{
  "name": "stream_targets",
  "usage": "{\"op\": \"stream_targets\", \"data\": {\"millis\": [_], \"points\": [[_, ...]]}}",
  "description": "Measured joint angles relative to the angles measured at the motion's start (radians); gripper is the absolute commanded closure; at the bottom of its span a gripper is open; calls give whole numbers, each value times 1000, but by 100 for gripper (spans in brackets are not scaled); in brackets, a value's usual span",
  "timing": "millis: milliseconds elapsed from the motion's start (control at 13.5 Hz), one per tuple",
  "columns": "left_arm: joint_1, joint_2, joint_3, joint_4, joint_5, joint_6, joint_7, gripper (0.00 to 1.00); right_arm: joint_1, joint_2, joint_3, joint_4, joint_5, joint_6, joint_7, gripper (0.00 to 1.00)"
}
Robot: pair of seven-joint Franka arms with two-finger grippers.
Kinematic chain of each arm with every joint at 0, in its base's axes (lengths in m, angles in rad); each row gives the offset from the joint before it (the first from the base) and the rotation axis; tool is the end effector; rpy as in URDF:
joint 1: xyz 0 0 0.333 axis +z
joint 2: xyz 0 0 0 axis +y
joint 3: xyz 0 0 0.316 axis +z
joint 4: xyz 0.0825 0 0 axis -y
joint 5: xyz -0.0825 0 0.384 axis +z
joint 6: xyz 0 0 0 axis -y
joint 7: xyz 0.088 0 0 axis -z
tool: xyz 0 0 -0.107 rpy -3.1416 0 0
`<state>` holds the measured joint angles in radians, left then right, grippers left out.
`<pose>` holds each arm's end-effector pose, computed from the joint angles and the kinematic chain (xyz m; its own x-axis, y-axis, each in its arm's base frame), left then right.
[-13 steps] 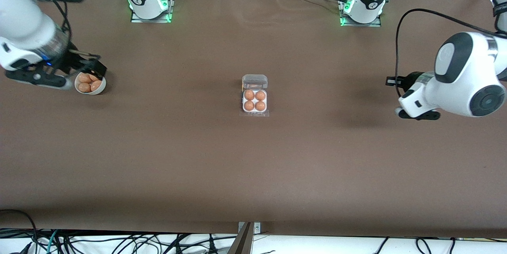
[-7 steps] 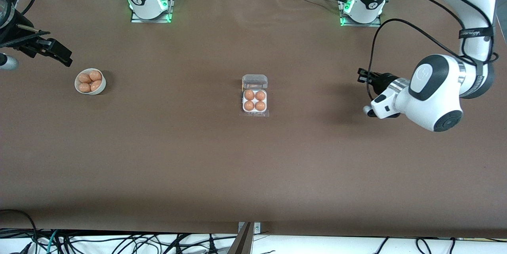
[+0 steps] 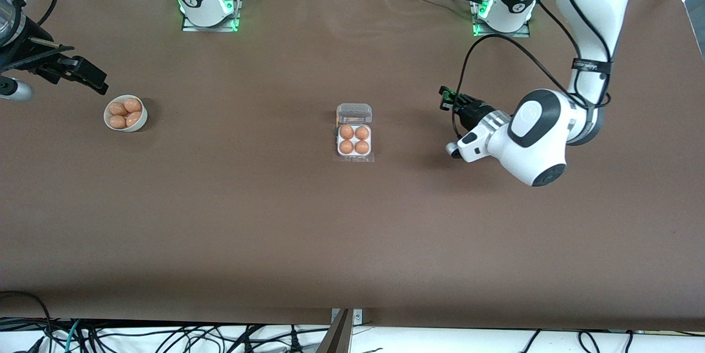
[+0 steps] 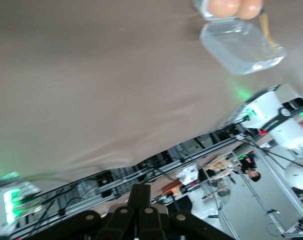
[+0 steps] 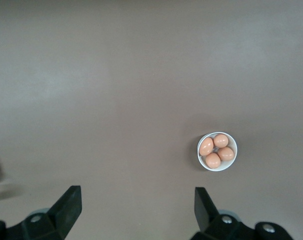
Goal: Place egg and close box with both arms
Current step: 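Move the left gripper to the carton lid and grasp its edge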
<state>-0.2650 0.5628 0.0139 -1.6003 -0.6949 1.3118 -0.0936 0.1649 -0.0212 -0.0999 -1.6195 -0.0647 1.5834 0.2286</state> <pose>0.5577 -0.2274 0.2973 0.6133 -0.2475 -0.7501 0.2109 -0.8639 0.4574 0.5477 0.0282 0.6144 0.9869 -0.1616 -0.0005 -0.1612 -0.9848 0.0643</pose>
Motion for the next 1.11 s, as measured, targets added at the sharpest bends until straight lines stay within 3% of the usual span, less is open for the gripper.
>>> {"op": "stream_targets", "data": {"millis": [594, 1114], "points": [[-204, 75, -5, 0, -121, 191, -48, 100, -22, -5, 5, -39, 3, 8, -116, 0], [-329, 78, -5, 3, -134, 213, -147, 100, -28, -14, 3, -49, 3, 14, -116, 0]]}}
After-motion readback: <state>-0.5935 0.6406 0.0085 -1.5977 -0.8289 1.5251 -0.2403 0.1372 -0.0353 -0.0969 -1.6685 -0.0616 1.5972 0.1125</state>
